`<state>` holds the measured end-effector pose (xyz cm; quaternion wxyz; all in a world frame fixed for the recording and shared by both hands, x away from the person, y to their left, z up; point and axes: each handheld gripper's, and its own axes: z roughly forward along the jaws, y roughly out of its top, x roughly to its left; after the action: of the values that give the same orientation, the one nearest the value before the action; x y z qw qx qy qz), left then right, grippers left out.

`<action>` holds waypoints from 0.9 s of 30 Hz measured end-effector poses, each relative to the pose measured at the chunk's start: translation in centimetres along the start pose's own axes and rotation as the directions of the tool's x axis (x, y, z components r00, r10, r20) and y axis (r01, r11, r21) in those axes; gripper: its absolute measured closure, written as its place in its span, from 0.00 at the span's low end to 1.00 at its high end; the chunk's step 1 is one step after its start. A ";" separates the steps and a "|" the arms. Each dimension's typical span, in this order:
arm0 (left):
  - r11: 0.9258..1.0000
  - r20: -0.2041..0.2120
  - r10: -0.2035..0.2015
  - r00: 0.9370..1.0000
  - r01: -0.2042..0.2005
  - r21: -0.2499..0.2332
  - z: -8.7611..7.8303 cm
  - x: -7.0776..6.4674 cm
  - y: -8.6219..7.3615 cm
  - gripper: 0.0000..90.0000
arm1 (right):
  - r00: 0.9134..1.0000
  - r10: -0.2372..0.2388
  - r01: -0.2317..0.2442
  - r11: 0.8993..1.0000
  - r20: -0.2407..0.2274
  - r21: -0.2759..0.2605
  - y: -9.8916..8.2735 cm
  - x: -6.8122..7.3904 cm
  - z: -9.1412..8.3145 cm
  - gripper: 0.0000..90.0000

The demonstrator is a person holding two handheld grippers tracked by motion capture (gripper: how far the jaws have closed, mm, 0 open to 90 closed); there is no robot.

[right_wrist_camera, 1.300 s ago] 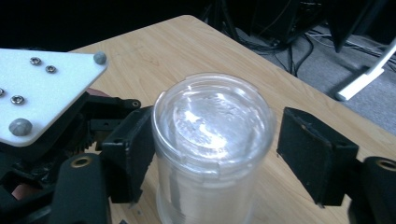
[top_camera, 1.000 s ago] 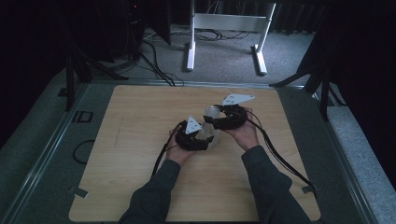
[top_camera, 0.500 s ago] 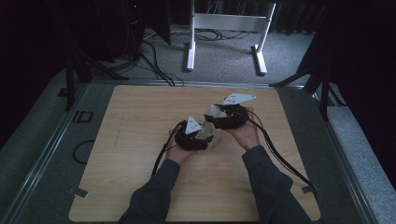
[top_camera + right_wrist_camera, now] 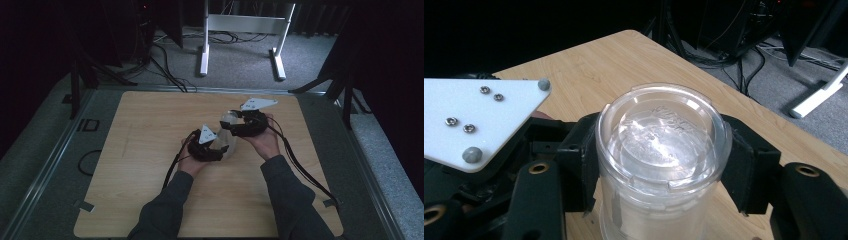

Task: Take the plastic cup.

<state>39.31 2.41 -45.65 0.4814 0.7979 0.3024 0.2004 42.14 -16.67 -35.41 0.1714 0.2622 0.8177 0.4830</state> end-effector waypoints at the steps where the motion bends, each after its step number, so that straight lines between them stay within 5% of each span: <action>1: 1.000 0.000 0.002 1.000 -0.002 0.000 0.0 0.0 0.0 0.35 | 1.000 -0.005 0.005 1.000 0.000 0.005 0.3 0.1 -0.1 0.44; 16: 1.000 -0.004 0.001 1.000 -0.001 -0.018 -0.3 0.0 0.2 0.34 | 1.000 -0.006 0.006 1.000 0.001 -0.003 1.5 0.0 -1.2 0.44; 27: 0.998 -0.009 0.009 1.000 -0.010 -0.061 -0.4 -0.1 0.7 0.26 | 1.000 0.005 -0.005 0.999 -0.011 0.046 0.8 0.1 0.2 0.44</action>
<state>39.19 2.31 -44.89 0.5031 0.7834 0.2946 0.2153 42.40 -16.18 -34.76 0.1596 0.2655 0.8287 0.4661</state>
